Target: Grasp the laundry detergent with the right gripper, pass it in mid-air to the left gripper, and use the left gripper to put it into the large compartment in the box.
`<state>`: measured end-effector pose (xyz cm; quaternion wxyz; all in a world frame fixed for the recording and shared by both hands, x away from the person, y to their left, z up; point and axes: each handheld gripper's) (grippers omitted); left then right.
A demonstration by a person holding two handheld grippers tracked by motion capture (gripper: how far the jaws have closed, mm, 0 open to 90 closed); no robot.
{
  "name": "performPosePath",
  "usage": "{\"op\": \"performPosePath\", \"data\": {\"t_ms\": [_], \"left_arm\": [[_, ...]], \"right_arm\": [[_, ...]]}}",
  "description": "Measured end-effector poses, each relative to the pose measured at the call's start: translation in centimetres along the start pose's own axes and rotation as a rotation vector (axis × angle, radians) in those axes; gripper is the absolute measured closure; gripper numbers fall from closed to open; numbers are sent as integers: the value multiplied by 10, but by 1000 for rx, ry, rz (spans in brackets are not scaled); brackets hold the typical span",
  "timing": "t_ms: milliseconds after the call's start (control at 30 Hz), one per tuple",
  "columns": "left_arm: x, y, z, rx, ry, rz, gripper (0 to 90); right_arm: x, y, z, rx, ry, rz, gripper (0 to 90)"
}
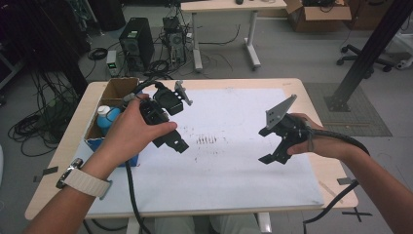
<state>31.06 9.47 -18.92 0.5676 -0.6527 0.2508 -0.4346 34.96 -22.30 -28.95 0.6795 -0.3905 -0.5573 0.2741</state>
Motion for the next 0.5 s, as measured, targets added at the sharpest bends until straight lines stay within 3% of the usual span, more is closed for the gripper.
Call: {"op": "performPosePath", "data": {"t_ms": [500], "left_arm": [[1,1,0,-3,2,0,45]], "right_arm": [[-1,-1,1,0,2,-2,94]]}}
Point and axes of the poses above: each handheld gripper's, and its own axes: y roughly forward along the jaws, x roughly out of its top, z roughly to its left, and after that the axes turned 5 degrees about y, right-handed
